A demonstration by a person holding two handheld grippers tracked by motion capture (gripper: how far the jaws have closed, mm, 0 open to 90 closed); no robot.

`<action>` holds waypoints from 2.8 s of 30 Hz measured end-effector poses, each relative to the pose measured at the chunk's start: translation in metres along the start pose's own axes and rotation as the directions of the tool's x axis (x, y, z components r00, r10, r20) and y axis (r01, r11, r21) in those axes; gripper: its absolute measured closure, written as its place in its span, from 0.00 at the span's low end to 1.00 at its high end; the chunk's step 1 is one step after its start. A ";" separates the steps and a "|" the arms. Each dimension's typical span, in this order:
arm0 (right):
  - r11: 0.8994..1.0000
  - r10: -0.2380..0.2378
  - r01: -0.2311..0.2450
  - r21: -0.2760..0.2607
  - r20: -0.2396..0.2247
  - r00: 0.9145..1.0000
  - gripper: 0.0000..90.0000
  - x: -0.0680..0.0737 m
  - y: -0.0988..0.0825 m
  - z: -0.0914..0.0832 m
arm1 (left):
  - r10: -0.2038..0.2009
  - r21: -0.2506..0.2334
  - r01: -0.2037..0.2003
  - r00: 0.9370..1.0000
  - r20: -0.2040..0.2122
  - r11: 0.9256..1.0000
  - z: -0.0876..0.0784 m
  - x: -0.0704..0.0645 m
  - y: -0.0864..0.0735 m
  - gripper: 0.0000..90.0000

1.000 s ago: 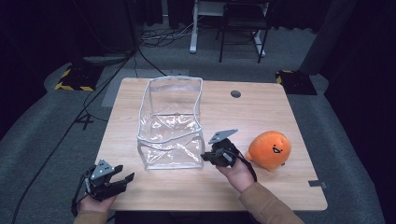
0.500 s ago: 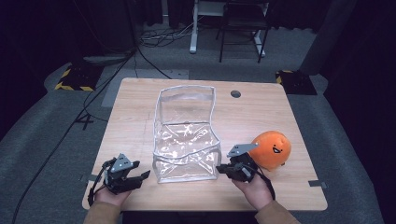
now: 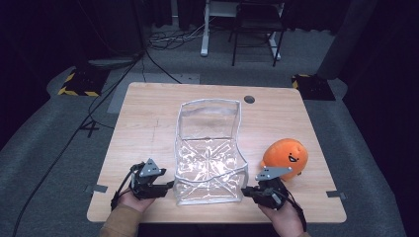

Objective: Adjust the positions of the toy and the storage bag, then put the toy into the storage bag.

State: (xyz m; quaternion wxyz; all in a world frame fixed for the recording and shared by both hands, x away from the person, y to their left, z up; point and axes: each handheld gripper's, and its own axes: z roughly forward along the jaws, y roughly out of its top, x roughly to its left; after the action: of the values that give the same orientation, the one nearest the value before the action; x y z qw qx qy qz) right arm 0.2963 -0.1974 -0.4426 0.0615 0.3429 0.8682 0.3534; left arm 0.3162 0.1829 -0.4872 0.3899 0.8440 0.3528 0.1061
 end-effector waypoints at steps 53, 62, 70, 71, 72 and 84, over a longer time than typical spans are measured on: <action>0.999 0.046 -0.046 -0.001 0.041 0.998 0.61 -0.021 -0.012 -0.072 | -0.016 0.016 0.016 1.000 -0.022 1.000 -0.005 0.002 -0.009 0.46; 0.999 0.052 -0.051 -0.015 0.055 0.997 0.61 -0.038 0.002 -0.078 | -0.051 0.019 0.052 0.998 -0.046 0.998 -0.015 0.007 -0.022 0.46; 0.998 0.052 -0.050 -0.024 0.082 0.995 0.61 -0.053 0.017 -0.089 | -0.082 0.028 0.084 0.995 -0.064 0.996 -0.020 0.012 -0.032 0.46; 0.998 0.054 -0.052 -0.025 0.082 0.995 0.61 -0.054 0.018 -0.090 | -0.087 0.028 0.089 0.994 -0.067 0.996 -0.021 0.013 -0.034 0.46; 0.998 0.059 -0.057 -0.028 0.088 0.994 0.61 -0.057 0.020 -0.092 | -0.089 0.031 0.092 0.994 -0.071 0.995 -0.021 0.013 -0.035 0.46; 0.997 0.077 -0.075 -0.023 0.142 0.987 0.61 -0.081 0.034 -0.105 | -0.109 0.046 0.113 0.990 -0.085 0.993 -0.023 0.022 -0.044 0.45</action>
State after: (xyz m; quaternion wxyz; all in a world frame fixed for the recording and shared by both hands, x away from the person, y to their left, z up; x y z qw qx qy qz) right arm 0.3397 -0.2916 -0.3532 0.1128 0.3996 0.8448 0.3375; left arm 0.2990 0.2313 -0.5060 0.3590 0.8275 0.4176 0.1099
